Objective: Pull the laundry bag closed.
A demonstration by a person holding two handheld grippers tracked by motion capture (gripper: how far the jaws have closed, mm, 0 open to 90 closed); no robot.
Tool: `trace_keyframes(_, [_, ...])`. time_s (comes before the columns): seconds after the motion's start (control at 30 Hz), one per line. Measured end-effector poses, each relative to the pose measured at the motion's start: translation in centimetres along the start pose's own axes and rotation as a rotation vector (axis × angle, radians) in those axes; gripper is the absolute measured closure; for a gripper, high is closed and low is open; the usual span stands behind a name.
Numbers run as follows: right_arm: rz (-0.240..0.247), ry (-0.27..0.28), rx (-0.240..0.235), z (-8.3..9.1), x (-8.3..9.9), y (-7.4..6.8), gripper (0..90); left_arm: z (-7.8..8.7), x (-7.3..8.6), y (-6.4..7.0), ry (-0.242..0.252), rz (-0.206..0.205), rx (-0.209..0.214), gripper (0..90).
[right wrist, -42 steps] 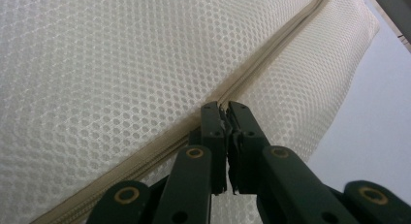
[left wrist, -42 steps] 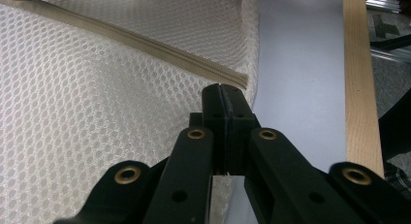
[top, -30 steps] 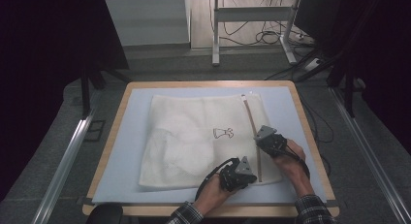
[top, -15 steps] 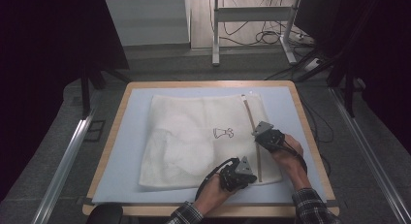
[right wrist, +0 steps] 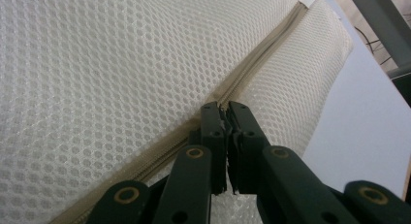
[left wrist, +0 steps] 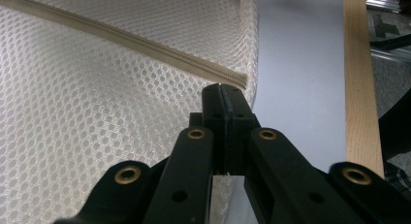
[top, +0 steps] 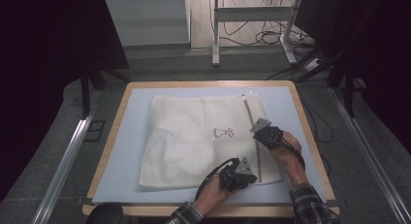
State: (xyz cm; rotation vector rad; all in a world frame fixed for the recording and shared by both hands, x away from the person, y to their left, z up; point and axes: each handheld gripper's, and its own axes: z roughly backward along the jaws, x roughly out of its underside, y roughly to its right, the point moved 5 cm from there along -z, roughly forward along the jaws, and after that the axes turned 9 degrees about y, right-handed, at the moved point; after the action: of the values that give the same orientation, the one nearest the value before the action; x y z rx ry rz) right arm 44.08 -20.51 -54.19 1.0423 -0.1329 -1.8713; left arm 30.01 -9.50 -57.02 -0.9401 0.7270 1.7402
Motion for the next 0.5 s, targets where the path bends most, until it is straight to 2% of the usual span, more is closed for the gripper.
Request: trace_keyframes(0.5, [0.031,-0.014,0.035,-1.1,-0.5,1.1,85.7,0.0,0.0,0.0,0.001,0.001,0.001,89.7])
